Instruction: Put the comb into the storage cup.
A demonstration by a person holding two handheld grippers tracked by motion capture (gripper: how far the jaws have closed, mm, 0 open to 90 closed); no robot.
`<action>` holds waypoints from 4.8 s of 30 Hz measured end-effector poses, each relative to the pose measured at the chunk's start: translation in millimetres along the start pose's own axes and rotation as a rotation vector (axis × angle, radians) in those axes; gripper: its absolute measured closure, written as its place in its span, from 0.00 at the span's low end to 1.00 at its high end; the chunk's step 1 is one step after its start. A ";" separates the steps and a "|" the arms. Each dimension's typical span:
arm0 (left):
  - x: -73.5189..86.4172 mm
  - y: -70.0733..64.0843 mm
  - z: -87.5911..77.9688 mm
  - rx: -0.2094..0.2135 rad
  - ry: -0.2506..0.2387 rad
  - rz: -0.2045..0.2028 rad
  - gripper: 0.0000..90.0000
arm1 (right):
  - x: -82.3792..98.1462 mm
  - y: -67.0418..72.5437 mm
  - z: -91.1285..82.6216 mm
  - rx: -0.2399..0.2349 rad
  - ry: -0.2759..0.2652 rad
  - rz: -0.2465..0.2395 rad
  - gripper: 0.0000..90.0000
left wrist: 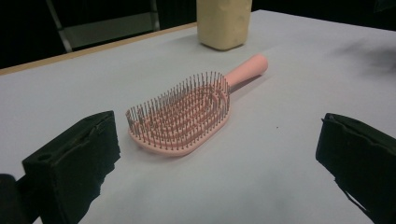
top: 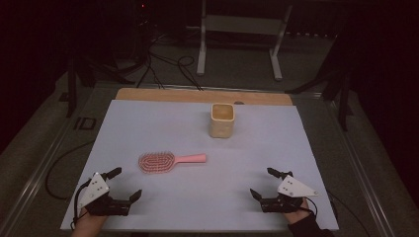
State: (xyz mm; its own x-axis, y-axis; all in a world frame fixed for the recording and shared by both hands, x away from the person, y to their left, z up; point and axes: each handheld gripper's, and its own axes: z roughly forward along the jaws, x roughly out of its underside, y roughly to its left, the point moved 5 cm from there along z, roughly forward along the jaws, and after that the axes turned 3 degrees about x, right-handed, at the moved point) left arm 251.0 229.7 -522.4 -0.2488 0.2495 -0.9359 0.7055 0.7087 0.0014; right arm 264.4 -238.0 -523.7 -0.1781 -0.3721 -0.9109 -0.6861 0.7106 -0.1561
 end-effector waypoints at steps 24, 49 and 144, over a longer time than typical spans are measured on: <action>-6.4 -4.6 2.6 0.032 0.026 0.007 0.00 | -1.9 0.5 -3.8 0.012 -0.012 0.002 0.10; -69.0 -10.2 17.2 0.110 0.051 0.047 0.00 | -7.2 2.4 -4.8 0.031 -0.024 -0.015 0.10; -90.4 -31.0 223.3 0.114 0.457 0.059 0.99 | -8.5 3.7 -4.8 0.001 -0.051 0.001 0.10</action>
State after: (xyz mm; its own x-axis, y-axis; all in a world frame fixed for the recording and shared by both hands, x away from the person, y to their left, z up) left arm 399.8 37.8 -516.5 -0.4542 0.5700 -0.6846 0.7894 0.6138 -0.0127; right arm 259.9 -235.1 -514.7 -0.1426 -0.3400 -0.9296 -0.6855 0.7113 -0.1551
